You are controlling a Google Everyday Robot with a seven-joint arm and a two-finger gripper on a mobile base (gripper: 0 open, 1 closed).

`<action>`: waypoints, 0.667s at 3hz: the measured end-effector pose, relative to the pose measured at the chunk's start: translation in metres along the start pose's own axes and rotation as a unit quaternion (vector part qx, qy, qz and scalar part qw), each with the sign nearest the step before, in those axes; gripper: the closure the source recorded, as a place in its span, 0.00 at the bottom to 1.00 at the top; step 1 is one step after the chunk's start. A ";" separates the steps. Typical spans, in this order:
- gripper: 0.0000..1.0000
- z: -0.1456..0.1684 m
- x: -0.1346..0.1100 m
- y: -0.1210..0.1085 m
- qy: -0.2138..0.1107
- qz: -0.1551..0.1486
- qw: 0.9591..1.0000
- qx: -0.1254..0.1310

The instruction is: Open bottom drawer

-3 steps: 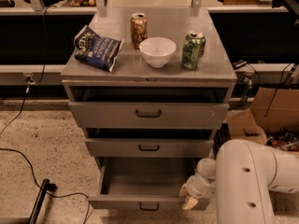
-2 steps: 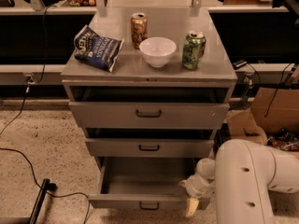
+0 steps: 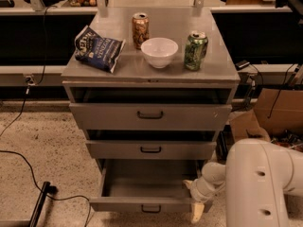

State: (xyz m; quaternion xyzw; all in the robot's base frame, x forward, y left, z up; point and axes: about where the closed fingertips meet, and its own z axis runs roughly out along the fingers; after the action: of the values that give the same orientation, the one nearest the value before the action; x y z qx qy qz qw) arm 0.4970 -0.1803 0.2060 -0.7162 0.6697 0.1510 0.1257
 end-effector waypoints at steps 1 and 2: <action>0.00 -0.026 -0.013 -0.002 0.008 -0.004 1.000 0.012; 0.17 -0.042 -0.018 -0.015 0.010 0.000 1.000 0.011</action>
Offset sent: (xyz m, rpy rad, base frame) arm 0.0506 -0.0024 0.0729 -0.0259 -0.0320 -0.0211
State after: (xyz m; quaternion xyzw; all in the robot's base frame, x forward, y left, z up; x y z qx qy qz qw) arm 0.5134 -0.1786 0.2513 -0.7165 0.6723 0.1364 0.1267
